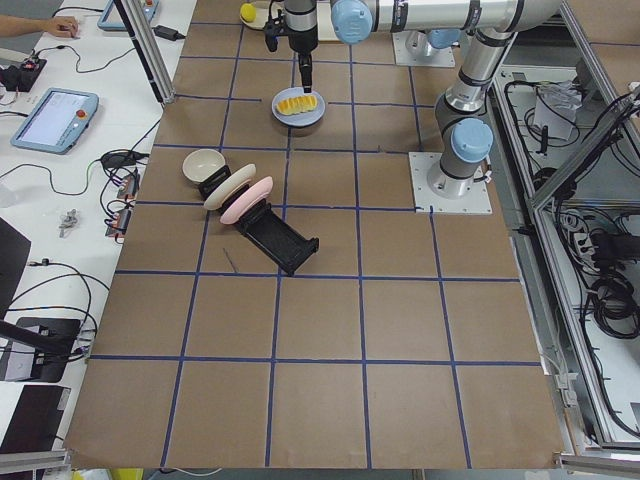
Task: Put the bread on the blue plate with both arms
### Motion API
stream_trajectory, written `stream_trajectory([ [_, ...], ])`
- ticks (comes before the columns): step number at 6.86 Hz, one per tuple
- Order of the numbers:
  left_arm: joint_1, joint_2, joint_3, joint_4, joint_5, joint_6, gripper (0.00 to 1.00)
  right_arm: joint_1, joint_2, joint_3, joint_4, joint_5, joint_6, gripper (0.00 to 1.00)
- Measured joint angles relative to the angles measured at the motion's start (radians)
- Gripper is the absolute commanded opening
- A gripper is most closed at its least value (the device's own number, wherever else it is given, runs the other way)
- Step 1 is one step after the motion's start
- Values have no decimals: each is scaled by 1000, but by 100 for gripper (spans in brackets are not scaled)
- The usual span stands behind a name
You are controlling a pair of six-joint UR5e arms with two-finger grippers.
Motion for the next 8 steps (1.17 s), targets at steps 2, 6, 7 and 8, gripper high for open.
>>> stream_trajectory([
  [2, 0, -1, 1, -2, 0, 0, 100, -3, -59, 82, 15, 11, -73, 94],
  [6, 0, -3, 0, -3, 0, 0, 100, -7, -243, 350, -24, 5, -87, 93],
  [7, 0, -3, 0, -3, 0, 0, 100, -6, -269, 383, -36, 7, -85, 93],
  [8, 0, -4, 0, -3, 0, 0, 100, -5, -284, 404, -44, 5, -84, 93],
])
